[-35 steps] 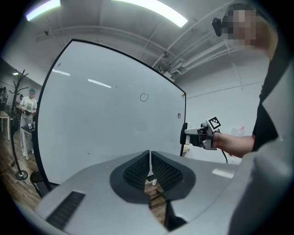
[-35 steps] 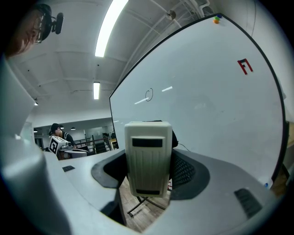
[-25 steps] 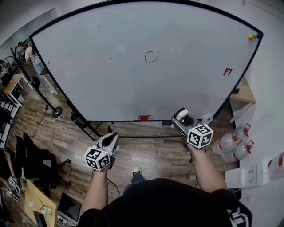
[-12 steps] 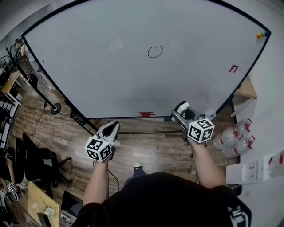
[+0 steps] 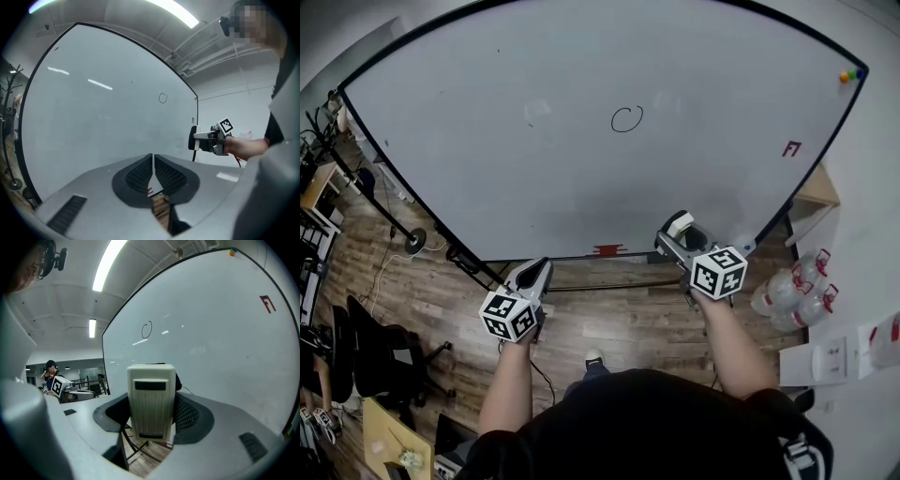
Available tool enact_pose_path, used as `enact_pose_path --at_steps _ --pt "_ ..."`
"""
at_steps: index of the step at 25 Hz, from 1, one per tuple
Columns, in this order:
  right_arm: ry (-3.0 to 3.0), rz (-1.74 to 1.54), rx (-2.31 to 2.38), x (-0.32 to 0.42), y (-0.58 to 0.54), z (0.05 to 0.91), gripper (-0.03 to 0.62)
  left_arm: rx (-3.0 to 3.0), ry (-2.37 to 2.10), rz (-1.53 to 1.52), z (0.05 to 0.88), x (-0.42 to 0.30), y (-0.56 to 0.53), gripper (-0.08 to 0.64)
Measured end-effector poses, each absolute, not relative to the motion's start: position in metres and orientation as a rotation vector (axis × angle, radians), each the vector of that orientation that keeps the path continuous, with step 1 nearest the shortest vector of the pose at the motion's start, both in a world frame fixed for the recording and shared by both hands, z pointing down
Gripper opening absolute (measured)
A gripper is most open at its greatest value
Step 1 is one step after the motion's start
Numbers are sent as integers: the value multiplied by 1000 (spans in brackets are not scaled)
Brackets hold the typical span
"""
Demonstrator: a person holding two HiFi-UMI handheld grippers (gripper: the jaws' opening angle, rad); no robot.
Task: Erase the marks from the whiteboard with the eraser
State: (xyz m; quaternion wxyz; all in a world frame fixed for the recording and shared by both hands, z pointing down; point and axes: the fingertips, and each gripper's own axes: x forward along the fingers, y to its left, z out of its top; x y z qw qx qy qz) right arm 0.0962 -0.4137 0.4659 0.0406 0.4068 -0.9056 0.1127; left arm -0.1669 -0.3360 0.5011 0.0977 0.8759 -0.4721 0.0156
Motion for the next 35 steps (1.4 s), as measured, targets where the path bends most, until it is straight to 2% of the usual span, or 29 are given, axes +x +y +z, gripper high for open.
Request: enact_pose_path --at_steps 18,35 --pt "-2886 -12 1205 -1 -452 325 250 2650 -1377 66 483 -163 -343 26" --pt "-2748 -315 1271 -86 -486 273 250 2623 -1400 49 486 -181 -331 26"
